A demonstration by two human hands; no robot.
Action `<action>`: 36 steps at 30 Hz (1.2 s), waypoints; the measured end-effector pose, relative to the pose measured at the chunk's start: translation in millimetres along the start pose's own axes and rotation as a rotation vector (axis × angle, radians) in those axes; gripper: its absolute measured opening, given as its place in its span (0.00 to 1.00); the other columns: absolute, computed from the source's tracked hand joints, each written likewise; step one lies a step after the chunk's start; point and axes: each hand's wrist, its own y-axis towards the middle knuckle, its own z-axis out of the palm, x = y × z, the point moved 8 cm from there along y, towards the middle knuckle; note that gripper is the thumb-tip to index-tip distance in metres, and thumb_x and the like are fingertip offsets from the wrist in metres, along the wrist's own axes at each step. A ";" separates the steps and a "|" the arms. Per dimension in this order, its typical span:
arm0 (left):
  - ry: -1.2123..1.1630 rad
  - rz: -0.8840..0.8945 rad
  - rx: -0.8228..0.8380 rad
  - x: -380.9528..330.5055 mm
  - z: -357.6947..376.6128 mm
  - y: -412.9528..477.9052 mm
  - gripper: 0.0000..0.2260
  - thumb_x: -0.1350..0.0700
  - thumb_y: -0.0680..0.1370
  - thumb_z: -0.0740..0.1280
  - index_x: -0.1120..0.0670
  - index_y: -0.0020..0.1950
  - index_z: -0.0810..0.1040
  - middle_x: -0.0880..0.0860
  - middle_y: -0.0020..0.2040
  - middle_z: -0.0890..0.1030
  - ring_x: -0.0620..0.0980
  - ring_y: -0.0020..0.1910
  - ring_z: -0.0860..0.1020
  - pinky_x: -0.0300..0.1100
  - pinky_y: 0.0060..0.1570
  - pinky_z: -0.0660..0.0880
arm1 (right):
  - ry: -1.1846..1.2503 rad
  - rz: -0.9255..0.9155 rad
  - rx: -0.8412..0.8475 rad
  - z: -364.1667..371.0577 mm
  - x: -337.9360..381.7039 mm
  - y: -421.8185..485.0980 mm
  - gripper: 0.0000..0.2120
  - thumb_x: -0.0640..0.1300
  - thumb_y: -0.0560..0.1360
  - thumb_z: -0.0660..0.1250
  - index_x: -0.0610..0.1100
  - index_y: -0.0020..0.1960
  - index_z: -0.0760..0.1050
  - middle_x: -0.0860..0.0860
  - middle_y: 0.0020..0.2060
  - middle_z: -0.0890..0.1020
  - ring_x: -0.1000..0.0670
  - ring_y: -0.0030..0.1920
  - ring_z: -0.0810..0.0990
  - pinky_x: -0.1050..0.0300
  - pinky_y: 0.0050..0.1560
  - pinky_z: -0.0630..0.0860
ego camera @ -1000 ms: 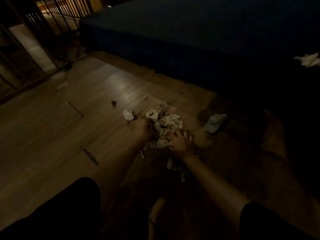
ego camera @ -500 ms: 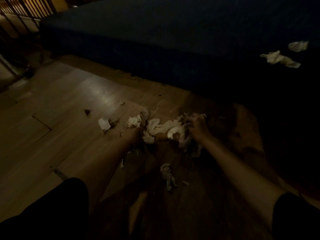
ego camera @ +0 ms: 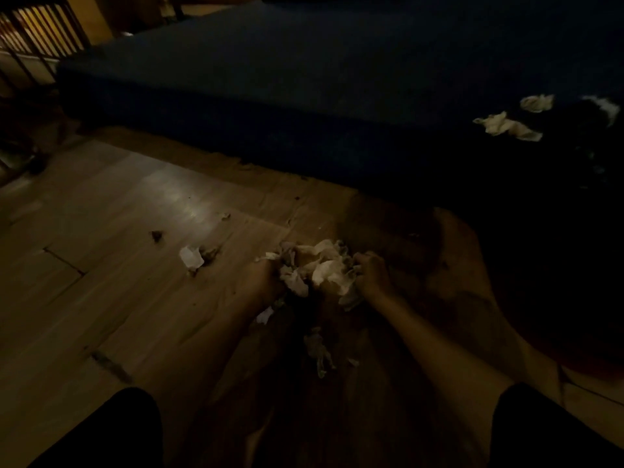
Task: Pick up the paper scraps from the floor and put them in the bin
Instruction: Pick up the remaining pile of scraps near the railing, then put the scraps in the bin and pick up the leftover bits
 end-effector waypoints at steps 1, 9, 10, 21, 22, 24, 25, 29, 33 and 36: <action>-0.008 0.024 0.003 -9.0 -3.2 -1.6 0.12 0.59 0.73 0.67 0.58 0.56 0.78 0.59 0.53 0.82 0.59 0.54 0.79 0.38 0.45 0.69 | 0.017 -0.016 -0.048 -10.0 3.2 -3.1 0.14 0.31 0.68 0.61 0.31 0.52 0.77 0.33 0.52 0.77 0.37 0.55 0.75 0.53 0.53 0.72; -0.109 0.411 -0.163 -136.9 -89.4 4.9 0.09 0.59 0.73 0.68 0.58 0.52 0.81 0.57 0.54 0.82 0.55 0.56 0.79 0.34 0.47 0.66 | 0.075 -0.160 -0.293 -142.0 53.5 -23.9 0.09 0.39 0.68 0.61 0.46 0.45 0.78 0.42 0.47 0.80 0.43 0.48 0.78 0.53 0.50 0.75; -0.135 0.463 -0.190 -155.9 -102.4 5.7 0.10 0.60 0.73 0.68 0.59 0.52 0.81 0.57 0.54 0.83 0.54 0.56 0.79 0.34 0.48 0.67 | 0.061 -0.177 -0.338 -167.5 63.3 -28.5 0.09 0.38 0.70 0.61 0.45 0.45 0.78 0.42 0.46 0.80 0.43 0.47 0.78 0.54 0.48 0.75; -0.261 0.943 -0.211 -420.6 -187.7 -53.5 0.11 0.59 0.70 0.71 0.58 0.51 0.82 0.57 0.52 0.83 0.50 0.51 0.79 0.42 0.53 0.74 | -0.071 -0.204 -0.799 -422.1 63.5 -105.7 0.07 0.34 0.72 0.61 0.35 0.40 0.78 0.45 0.37 0.79 0.50 0.40 0.75 0.60 0.37 0.67; -0.257 0.964 -0.184 -440.0 -179.2 -58.6 0.11 0.60 0.70 0.70 0.59 0.51 0.81 0.58 0.52 0.83 0.52 0.51 0.79 0.42 0.53 0.74 | -0.100 -0.185 -0.824 -434.1 52.3 -115.1 0.07 0.33 0.71 0.61 0.35 0.39 0.77 0.44 0.37 0.78 0.49 0.39 0.75 0.60 0.37 0.66; -0.248 0.990 -0.109 -471.3 -156.8 -72.2 0.12 0.60 0.72 0.68 0.61 0.54 0.79 0.60 0.54 0.81 0.55 0.54 0.78 0.41 0.53 0.73 | -0.136 -0.133 -0.866 -451.1 25.4 -131.5 0.07 0.33 0.71 0.61 0.37 0.36 0.75 0.44 0.35 0.77 0.46 0.38 0.75 0.61 0.34 0.61; -0.233 1.001 -0.066 -483.1 -142.9 -79.0 0.13 0.59 0.74 0.66 0.61 0.57 0.77 0.60 0.57 0.79 0.56 0.56 0.77 0.42 0.54 0.71 | -0.149 -0.100 -0.874 -455.1 10.3 -138.1 0.07 0.32 0.71 0.61 0.37 0.36 0.74 0.43 0.35 0.77 0.45 0.38 0.75 0.61 0.33 0.60; -0.168 1.030 0.162 -508.8 -76.4 -94.2 0.24 0.55 0.78 0.63 0.59 0.72 0.62 0.59 0.71 0.67 0.57 0.68 0.68 0.45 0.66 0.65 | -0.156 0.085 -0.791 -450.1 -53.2 -153.7 0.06 0.36 0.73 0.62 0.36 0.43 0.78 0.39 0.42 0.81 0.46 0.41 0.76 0.59 0.40 0.66; -0.044 1.096 0.179 -512.5 -50.0 -90.1 0.29 0.54 0.75 0.68 0.54 0.73 0.60 0.57 0.73 0.66 0.55 0.70 0.67 0.43 0.67 0.64 | -0.167 0.334 -0.458 -426.3 -99.3 -149.7 0.08 0.41 0.73 0.67 0.40 0.50 0.79 0.40 0.50 0.81 0.41 0.49 0.79 0.54 0.47 0.74; -0.131 1.089 -0.049 -502.5 -82.9 -76.4 0.19 0.59 0.73 0.69 0.55 0.64 0.74 0.57 0.60 0.79 0.54 0.57 0.78 0.43 0.61 0.72 | -0.224 0.375 -0.406 -424.0 -94.4 -146.3 0.09 0.36 0.70 0.68 0.41 0.50 0.80 0.40 0.51 0.82 0.42 0.49 0.79 0.57 0.46 0.74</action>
